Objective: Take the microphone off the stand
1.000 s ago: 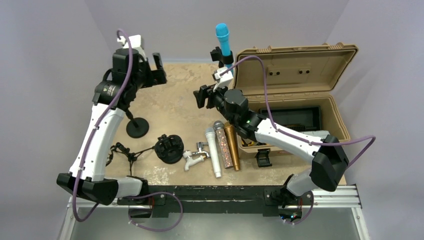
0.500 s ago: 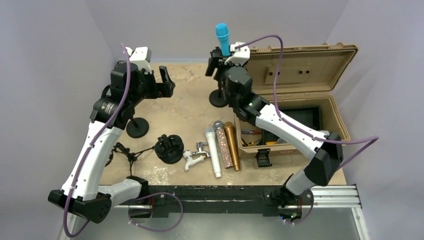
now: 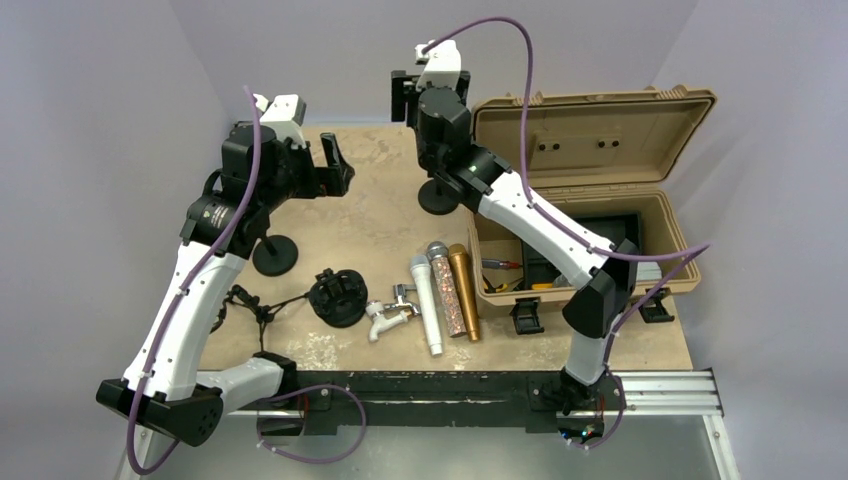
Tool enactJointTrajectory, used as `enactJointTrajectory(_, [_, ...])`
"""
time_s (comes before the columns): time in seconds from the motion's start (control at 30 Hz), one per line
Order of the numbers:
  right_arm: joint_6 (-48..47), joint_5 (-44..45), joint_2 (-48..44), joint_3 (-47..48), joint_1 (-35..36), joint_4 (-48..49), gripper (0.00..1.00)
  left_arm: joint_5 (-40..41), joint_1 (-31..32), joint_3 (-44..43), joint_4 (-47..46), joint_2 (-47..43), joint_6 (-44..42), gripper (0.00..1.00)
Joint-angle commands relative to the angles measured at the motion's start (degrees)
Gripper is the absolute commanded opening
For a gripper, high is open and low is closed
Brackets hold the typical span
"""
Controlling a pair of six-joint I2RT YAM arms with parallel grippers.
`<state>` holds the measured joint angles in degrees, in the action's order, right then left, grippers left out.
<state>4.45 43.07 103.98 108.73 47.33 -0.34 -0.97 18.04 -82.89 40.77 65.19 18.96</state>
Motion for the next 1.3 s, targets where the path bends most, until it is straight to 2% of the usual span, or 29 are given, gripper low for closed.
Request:
enactJointTrajectory(0.0, [-10.20,3.77,0.92,9.33,-0.43,-2.29,0.72,-0.83,0.04,-0.67,-2.18,-0.60,0.81,0.99])
enactJointTrajectory(0.47, [-25.05,6.08,10.74,22.11,-4.60,-0.06,0.86,-0.41,0.06,-0.30,-2.32,-0.75,0.51,0.99])
enactJointTrajectory(0.8, [-23.15,0.77,12.48,22.41,-6.83,0.11,0.86,0.30,0.06,0.08,-2.66,-0.32,0.29,0.99])
enactJointTrajectory(0.97, [-23.24,0.08,13.54,22.49,-7.25,0.12,0.77,0.80,0.06,0.35,-2.72,0.06,0.03,0.99])
enactJointTrajectory(1.27, [-21.28,-1.64,13.34,20.94,-7.33,1.59,0.44,3.21,0.06,0.72,-2.89,0.19,-0.45,0.98])
